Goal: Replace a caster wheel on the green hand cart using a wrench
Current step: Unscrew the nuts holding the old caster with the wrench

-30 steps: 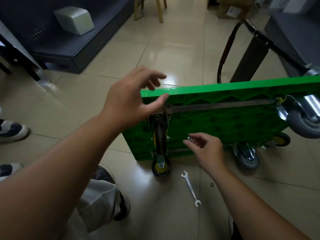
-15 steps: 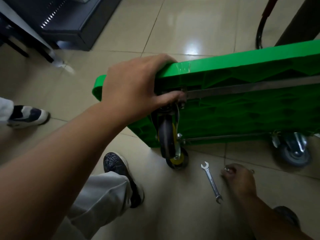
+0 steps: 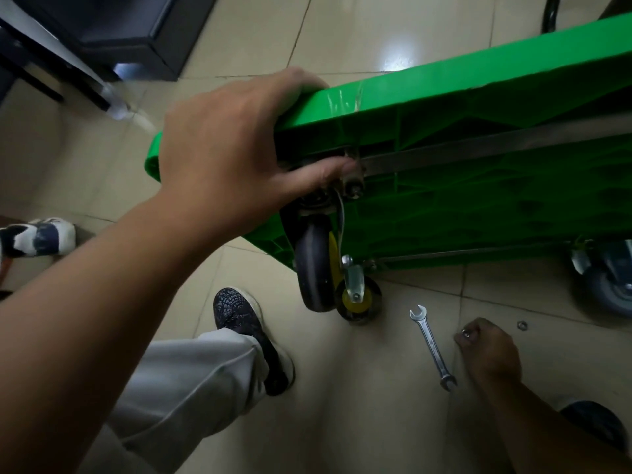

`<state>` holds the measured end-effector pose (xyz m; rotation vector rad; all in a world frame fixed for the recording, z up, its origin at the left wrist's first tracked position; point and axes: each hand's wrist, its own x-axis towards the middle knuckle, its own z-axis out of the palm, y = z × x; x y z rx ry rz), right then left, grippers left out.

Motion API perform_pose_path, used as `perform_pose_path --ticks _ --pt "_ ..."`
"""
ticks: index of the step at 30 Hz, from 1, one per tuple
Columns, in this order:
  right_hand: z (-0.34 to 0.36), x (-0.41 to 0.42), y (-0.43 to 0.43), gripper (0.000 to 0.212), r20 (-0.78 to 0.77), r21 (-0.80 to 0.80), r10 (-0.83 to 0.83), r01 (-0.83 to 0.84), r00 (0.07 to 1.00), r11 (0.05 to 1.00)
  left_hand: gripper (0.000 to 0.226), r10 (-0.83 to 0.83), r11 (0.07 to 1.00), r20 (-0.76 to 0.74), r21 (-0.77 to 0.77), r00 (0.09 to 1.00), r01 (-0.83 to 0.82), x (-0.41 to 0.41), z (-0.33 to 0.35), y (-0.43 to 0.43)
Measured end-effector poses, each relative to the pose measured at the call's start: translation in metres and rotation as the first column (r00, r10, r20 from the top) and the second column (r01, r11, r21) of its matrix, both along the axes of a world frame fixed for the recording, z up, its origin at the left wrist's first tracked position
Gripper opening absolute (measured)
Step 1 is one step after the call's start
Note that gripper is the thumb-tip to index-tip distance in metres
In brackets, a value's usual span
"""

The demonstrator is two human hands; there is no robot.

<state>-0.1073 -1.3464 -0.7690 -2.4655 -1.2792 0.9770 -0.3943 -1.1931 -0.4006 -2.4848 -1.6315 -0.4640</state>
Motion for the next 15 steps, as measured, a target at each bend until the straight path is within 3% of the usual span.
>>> perform_pose_path --ticks 6,11,15 --pt "-0.005 0.002 0.007 0.013 -0.027 -0.037 0.026 -0.027 0.999 0.999 0.061 0.001 1.0 0.008 0.005 1.0 -0.001 0.001 0.001 0.0" --pt "0.007 -0.008 0.001 0.015 0.042 0.132 0.131 -0.135 0.991 0.982 0.062 -0.007 1.0 0.011 -0.003 1.0 0.007 0.001 0.001 0.001" --pt "0.0 -0.042 -0.022 0.036 0.046 -0.08 0.364 -0.36 0.93 0.93 0.061 0.008 1.0 0.012 0.003 1.0 -0.008 0.002 0.002 0.0"
